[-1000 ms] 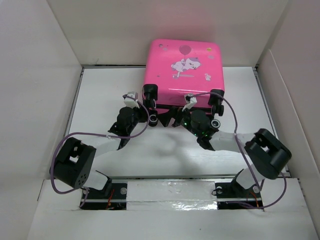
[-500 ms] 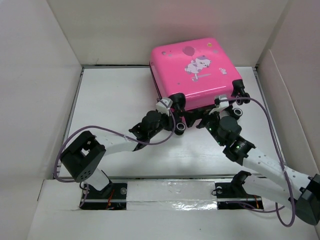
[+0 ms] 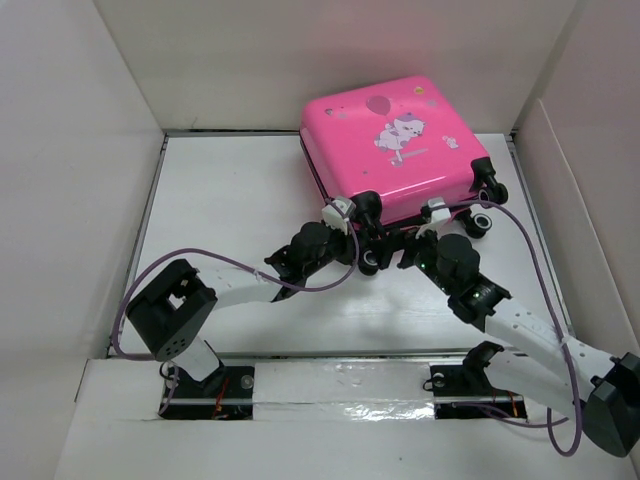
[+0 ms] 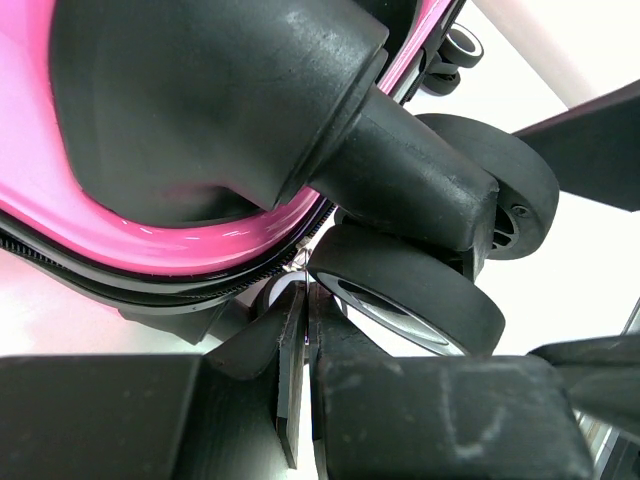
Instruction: Pack the luggage
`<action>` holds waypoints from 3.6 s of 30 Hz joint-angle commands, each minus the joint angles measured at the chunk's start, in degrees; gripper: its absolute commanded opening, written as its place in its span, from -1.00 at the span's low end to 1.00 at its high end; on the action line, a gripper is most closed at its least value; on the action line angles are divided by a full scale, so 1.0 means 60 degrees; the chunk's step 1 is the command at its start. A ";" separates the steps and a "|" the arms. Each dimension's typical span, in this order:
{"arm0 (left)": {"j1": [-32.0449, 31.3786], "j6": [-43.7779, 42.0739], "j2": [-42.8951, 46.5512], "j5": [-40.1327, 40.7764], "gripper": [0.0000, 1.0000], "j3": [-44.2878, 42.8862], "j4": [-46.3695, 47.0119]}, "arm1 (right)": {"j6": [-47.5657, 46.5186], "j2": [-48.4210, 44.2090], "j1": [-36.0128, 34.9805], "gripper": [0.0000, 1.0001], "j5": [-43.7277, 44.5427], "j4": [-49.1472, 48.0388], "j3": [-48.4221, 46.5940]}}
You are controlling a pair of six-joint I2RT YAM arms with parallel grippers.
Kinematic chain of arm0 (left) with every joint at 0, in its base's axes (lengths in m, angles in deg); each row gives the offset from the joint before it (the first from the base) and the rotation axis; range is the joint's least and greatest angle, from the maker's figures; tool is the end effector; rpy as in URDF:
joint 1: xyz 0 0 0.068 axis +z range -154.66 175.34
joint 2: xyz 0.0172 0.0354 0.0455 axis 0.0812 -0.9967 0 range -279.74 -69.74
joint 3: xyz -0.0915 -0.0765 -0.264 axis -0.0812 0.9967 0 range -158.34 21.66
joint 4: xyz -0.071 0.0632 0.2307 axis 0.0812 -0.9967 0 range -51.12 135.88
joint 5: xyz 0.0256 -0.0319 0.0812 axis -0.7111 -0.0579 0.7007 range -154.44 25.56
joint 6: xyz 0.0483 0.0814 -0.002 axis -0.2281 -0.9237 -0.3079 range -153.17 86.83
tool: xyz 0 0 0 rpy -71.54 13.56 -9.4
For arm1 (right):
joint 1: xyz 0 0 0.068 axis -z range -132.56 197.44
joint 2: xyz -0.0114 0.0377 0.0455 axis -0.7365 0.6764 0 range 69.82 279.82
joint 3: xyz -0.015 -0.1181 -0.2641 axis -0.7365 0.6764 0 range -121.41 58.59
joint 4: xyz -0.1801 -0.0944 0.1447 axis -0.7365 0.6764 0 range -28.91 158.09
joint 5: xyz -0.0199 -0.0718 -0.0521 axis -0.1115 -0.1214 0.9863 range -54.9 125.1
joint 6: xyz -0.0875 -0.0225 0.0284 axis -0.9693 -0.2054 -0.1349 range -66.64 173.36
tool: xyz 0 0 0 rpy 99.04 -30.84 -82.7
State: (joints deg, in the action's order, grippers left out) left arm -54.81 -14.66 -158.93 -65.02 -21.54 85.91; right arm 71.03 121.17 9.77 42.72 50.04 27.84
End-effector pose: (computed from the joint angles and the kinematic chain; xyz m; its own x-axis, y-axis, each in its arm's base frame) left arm 0.2423 -0.2917 0.2530 -0.3089 -0.1253 -0.9428 0.7130 0.6255 -0.3167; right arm 0.1966 0.1374 0.2813 -0.2777 0.1658 -0.9463 -0.4385 0.8545 0.2784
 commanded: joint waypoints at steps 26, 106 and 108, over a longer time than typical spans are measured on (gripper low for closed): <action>-0.0167 0.0256 0.0377 -0.0533 -1.00 0.0081 0.1502 | 0.1039 0.3189 0.1430 1.00 -0.5152 -0.6405 0.0378; 0.2309 0.0886 0.1139 0.2352 -1.00 0.1502 0.0315 | -0.1906 0.4886 -0.1881 1.00 -0.0321 -0.0811 -0.4192; 0.2309 0.0901 0.1168 0.2309 -1.00 0.1502 0.0330 | -0.1789 0.5063 -0.1881 1.00 0.0062 -0.0810 -0.4324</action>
State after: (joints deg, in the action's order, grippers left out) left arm -41.28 -8.65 -154.31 -50.13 -13.30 85.50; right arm 59.03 150.44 -1.31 42.11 49.10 6.01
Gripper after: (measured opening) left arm 0.007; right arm 0.998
